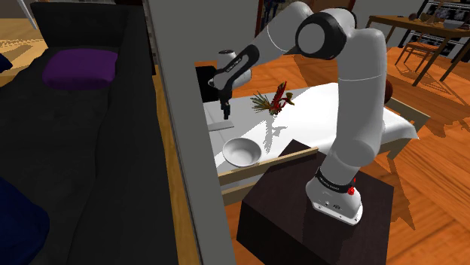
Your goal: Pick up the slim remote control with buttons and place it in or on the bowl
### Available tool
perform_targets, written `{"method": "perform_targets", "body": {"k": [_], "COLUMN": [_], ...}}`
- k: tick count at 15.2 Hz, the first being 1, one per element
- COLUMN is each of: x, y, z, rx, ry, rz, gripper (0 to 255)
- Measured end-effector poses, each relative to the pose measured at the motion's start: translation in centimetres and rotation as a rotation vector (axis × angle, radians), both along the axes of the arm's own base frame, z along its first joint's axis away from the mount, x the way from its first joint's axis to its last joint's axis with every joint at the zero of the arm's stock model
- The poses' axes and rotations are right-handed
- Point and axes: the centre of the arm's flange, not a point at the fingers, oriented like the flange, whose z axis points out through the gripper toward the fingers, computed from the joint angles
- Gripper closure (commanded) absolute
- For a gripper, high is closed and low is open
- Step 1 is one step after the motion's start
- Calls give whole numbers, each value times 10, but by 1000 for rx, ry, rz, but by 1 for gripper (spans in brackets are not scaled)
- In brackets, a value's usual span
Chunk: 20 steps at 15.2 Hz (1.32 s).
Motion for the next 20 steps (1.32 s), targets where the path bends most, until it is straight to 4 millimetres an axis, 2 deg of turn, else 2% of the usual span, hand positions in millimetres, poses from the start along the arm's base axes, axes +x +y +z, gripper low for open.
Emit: {"method": "perform_targets", "body": {"k": [3, 7, 14, 20], "x": [28, 53, 57, 56], "y": [3, 11, 12, 12], "z": [-28, -68, -106, -109], "rx": [6, 14, 15, 15], "ry": [10, 23, 24, 24], "rz": [59, 125, 135, 135], "gripper": [0, 0, 0, 0]}}
